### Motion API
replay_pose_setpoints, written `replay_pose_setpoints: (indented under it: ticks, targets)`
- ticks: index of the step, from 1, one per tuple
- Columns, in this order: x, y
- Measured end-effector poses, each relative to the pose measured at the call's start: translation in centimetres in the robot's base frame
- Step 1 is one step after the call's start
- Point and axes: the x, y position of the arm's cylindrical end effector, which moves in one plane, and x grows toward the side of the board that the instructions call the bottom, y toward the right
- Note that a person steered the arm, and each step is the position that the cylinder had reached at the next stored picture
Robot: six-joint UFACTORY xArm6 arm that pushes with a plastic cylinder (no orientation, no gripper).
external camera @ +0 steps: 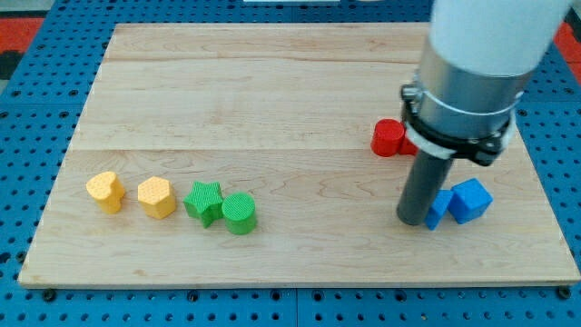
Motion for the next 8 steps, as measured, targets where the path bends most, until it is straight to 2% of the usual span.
replay_pose_setpoints:
  ticks: [1,2,3,5,7,8]
  targets:
    - [4.6,-5.8]
    - [7.3,-12.5]
    - [7.4,-22.8]
    - [6.5,-35.0]
    - [6.5,-35.7]
    - [3.7,-32.7]
